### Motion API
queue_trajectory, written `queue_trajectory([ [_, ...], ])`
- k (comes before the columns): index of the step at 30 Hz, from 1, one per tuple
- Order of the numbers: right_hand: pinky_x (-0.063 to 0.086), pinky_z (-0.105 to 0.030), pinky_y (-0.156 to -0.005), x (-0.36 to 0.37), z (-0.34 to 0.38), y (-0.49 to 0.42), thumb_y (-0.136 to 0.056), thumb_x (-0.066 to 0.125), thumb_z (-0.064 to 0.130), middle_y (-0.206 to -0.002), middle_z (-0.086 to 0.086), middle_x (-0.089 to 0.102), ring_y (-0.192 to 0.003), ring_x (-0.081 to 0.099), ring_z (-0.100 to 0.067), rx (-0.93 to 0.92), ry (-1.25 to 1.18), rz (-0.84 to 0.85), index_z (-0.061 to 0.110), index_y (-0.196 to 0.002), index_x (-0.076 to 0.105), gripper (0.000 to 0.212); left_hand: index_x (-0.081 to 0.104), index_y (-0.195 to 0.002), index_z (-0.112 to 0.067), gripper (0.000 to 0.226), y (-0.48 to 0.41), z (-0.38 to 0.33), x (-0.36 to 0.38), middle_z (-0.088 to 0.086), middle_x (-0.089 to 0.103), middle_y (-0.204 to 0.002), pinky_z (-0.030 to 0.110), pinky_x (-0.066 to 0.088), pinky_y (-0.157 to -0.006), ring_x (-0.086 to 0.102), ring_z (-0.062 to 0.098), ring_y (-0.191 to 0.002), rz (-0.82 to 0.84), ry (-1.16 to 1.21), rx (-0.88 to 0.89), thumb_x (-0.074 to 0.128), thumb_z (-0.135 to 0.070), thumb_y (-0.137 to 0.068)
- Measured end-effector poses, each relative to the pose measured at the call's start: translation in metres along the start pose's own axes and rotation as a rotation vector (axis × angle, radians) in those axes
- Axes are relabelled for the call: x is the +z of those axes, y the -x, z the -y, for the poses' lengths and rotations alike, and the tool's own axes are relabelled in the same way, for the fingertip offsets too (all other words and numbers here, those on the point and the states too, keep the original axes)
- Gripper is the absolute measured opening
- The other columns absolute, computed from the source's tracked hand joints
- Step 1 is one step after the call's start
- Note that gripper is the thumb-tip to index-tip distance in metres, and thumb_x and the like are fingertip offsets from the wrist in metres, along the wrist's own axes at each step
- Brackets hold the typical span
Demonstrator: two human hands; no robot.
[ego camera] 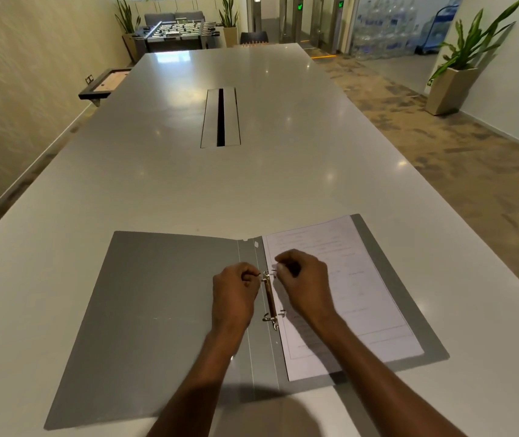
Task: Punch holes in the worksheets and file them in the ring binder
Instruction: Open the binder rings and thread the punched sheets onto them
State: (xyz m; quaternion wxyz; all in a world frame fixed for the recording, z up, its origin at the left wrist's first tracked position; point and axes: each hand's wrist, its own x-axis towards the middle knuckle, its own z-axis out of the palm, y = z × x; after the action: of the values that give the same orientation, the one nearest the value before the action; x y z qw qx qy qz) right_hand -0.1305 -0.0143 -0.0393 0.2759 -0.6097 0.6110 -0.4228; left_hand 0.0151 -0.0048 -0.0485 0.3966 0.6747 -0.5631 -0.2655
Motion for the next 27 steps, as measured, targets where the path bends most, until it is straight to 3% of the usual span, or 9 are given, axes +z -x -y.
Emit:
queue_trajectory([
  [5,0.056,-0.014,-0.079,0.018,-0.01,0.016,-0.093,0.072,0.009,-0.09,0.008,0.074,-0.086,0.069,-0.004,-0.015,-0.08,-0.102,0.018,-0.103,0.077,0.014,0.081,-0.092,-0.017,0.007,0.003,0.004,0.002,-0.008,0.075,-0.078,0.016,0.061,-0.069,0.07,0.001,-0.071,-0.026,0.002,0.037,0.078,-0.011,-0.09],
  [9,0.058,-0.016,-0.084,0.019,-0.02,0.023,-0.095,0.072,0.011,-0.095,0.005,0.076,-0.09,0.071,-0.008,0.007,-0.151,-0.141,0.016,-0.106,0.077,0.013,0.079,-0.095,-0.019,0.005,0.008,0.008,0.01,-0.008,0.075,-0.082,0.006,0.054,-0.067,0.07,0.0,-0.073,-0.095,0.013,0.008,0.08,-0.019,-0.09],
  [16,0.055,-0.01,-0.087,0.02,-0.025,0.028,-0.093,0.074,0.015,-0.096,0.013,0.076,-0.095,0.071,0.0,0.027,-0.208,-0.159,0.025,-0.103,0.076,0.014,0.082,-0.097,-0.018,0.008,0.012,0.013,0.016,-0.005,0.078,-0.085,0.019,0.063,-0.076,0.072,0.005,-0.074,-0.117,0.063,-0.025,0.079,-0.022,-0.091],
  [21,0.059,-0.023,-0.093,0.022,-0.027,0.029,-0.092,0.075,0.016,-0.1,0.008,0.078,-0.095,0.073,-0.003,0.039,-0.212,-0.154,0.019,-0.106,0.079,0.015,0.083,-0.091,-0.017,0.006,0.008,0.013,0.017,-0.005,0.078,-0.08,0.022,0.064,-0.073,0.072,0.007,-0.071,-0.116,0.063,-0.032,0.081,-0.023,-0.09],
  [27,0.063,-0.037,-0.089,0.023,-0.033,0.026,-0.093,0.075,0.016,-0.098,0.005,0.079,-0.092,0.075,-0.009,0.029,-0.224,-0.096,0.016,-0.106,0.081,0.015,0.083,-0.094,-0.015,0.009,0.008,0.01,0.019,-0.002,0.079,-0.083,0.025,0.065,-0.075,0.074,0.009,-0.073,-0.08,0.044,0.022,0.081,-0.022,-0.09],
])
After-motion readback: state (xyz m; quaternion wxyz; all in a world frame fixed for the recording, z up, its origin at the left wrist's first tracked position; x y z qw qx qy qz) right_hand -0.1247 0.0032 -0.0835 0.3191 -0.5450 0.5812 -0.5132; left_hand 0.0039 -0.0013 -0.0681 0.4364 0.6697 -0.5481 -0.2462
